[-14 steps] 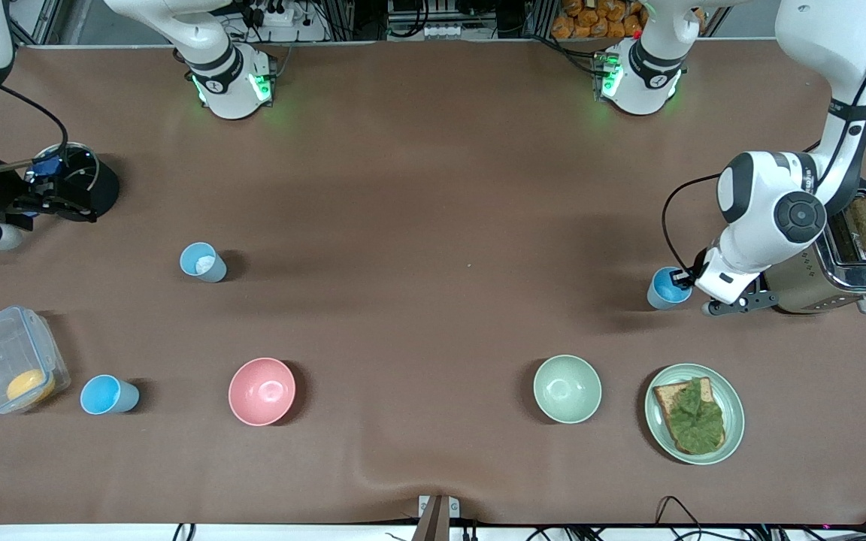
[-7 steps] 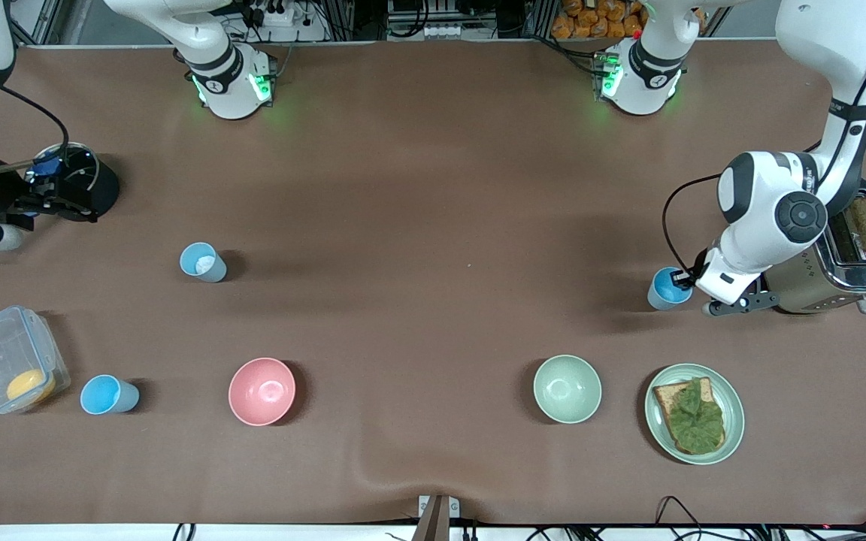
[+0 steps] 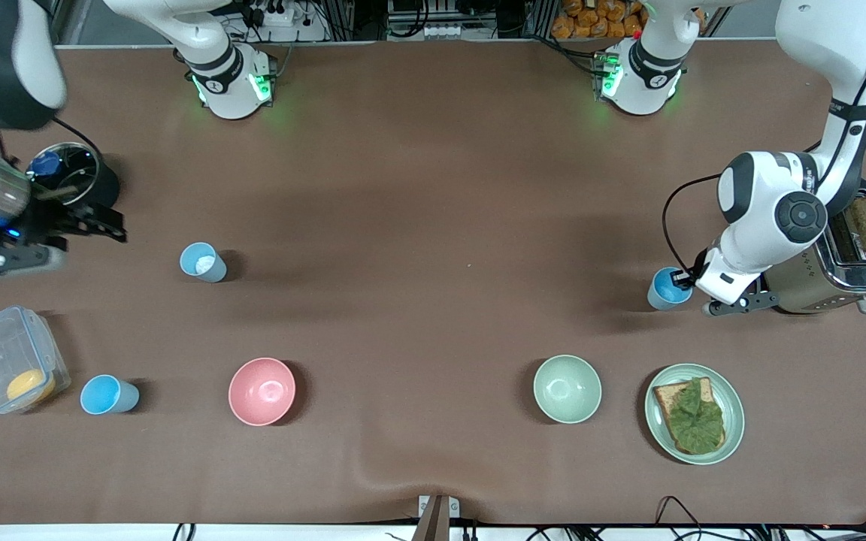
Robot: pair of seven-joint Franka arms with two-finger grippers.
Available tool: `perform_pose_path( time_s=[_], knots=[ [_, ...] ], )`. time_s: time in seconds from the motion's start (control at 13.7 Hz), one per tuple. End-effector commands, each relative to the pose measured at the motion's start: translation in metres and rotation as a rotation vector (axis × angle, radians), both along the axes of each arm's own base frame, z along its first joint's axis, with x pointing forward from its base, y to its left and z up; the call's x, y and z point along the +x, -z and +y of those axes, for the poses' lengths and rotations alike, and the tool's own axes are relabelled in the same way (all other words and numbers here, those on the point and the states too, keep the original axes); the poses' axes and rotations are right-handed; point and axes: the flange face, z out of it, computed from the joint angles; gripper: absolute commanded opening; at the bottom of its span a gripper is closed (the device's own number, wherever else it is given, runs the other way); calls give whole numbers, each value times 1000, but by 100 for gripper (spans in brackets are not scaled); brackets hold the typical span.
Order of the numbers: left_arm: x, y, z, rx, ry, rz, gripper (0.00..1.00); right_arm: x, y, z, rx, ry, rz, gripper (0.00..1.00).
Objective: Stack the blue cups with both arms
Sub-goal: 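Reach the right gripper to the blue cup by the saucepan and grasp it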
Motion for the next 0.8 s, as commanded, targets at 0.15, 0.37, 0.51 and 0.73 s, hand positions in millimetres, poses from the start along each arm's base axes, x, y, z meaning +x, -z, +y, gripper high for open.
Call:
perform_pose_path(
  time_s=[0.15, 0.37, 0.51, 0.73],
  knots=[
    [-4, 4, -2, 11, -3, 14, 0, 2, 95, 16, -13, -7, 24, 100],
    [-2, 4, -4, 11, 3, 12, 0, -16, 146, 16, -15, -27, 0, 100],
    [-2, -1, -8, 11, 7, 6, 0, -14, 159, 11, -25, -33, 3, 100],
    [-1, -23, -37, 11, -7, 28, 0, -30, 199, -15, -22, -78, -26, 100]
  ],
)
